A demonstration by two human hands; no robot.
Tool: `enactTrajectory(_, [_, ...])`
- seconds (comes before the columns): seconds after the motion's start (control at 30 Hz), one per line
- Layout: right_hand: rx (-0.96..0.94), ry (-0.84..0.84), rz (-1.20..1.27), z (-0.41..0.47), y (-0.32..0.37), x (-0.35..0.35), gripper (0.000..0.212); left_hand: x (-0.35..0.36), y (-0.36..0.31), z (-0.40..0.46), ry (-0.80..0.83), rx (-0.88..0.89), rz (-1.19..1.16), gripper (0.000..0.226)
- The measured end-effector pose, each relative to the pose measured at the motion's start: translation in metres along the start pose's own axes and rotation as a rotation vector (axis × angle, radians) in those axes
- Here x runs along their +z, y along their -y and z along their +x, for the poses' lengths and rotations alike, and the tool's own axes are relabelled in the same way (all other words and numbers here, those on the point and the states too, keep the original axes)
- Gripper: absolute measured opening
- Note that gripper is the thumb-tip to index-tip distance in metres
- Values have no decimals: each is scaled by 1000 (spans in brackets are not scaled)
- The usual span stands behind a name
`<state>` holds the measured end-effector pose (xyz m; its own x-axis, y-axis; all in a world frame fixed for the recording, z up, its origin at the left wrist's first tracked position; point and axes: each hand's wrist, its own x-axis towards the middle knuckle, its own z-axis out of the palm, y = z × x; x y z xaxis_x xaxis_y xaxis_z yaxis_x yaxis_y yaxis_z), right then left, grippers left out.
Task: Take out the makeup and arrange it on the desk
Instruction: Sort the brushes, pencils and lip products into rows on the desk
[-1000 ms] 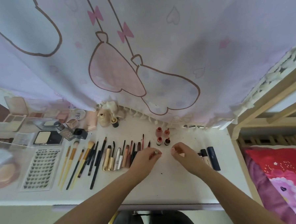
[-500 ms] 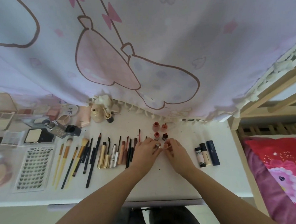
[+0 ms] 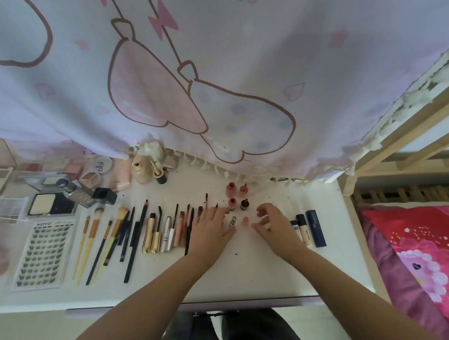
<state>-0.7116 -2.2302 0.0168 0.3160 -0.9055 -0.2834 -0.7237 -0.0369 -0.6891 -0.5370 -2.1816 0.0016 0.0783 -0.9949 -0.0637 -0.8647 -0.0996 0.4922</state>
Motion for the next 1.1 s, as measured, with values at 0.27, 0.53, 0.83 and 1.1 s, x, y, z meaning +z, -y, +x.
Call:
enactTrajectory(0.27, [158, 103, -400, 6, -28, -74, 20, 8, -38, -48, 119, 178, -87, 20])
enactTrajectory(0.53, [156, 178, -613, 9, -20, -56, 25, 69, -118, 4, 298, 26, 226, 44])
enactTrajectory(0.83, [244, 227, -307, 6, -9, -54, 39, 49, -103, -6, 260, -82, 40, 27])
enactTrajectory(1.1, [308, 410, 264, -19, 31, -65, 27, -13, -79, -31, 283, 60, -55, 30])
